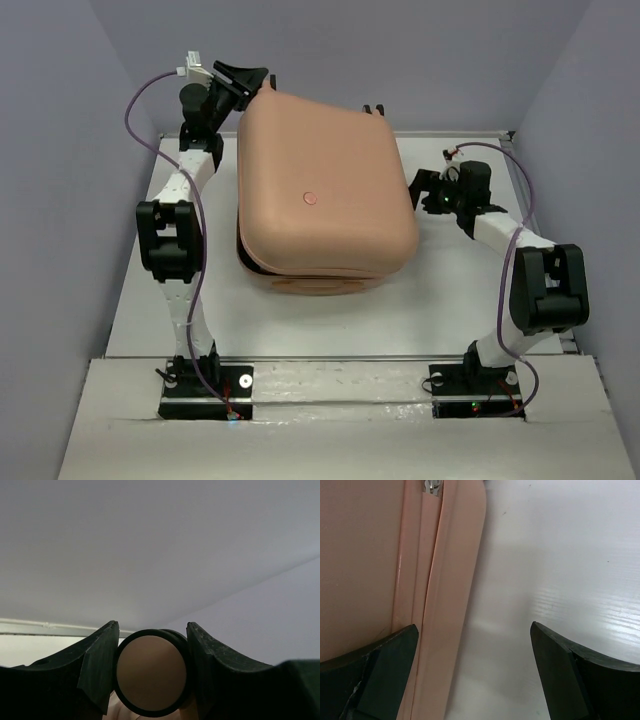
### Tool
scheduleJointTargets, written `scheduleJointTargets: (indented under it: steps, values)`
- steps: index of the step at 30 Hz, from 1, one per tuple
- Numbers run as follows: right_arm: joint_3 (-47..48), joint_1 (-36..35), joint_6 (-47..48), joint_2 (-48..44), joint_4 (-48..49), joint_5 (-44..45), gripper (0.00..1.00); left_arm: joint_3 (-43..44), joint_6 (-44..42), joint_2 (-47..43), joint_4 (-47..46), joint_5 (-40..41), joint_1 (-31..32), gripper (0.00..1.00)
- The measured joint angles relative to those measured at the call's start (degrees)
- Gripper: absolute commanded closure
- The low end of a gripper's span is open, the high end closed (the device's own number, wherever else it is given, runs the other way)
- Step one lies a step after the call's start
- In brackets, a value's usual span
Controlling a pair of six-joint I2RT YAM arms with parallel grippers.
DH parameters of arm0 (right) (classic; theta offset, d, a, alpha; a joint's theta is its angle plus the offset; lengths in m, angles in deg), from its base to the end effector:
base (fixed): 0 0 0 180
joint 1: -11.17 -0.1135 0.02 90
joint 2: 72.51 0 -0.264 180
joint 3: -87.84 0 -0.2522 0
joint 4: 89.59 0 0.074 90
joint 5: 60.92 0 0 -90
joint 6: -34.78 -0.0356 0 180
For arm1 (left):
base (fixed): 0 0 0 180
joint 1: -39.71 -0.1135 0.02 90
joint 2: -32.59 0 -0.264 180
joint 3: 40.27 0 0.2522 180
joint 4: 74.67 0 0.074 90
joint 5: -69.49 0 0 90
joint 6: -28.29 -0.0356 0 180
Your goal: Pack the luggage
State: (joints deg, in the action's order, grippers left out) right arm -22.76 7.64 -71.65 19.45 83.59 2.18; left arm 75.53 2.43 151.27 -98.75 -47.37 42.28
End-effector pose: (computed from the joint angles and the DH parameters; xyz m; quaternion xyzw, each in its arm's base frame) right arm 0.3524 0.0379 0.2287 -0.0223 0.8475 0.2828 0.4486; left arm 0.4960 -0.0384 0.3707 -0.1166 0.5702 -0.5509 0.5982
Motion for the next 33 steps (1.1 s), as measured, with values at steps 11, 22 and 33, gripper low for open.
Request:
scheduleJointTargets:
  steps: [11,22,33]
  values:
    - [0.0,-0.7,-0.6,-0.2,-0.1,0.5,0.02,1.7,-1.1,8.9,7.3,-3.4,-3.9,0.94]
    - [-0.3,-1.5,-1.4,-0.6,-0.1,1.1,0.02,5.0,-2.6,14.3,10.8,-6.2,-5.7,0.15]
    - [-3.2,-1.5,-2.1,-6.9,-0.5,3.9,0.29,26.7,-13.4,11.5,25.0,-1.1,-6.1,0.01]
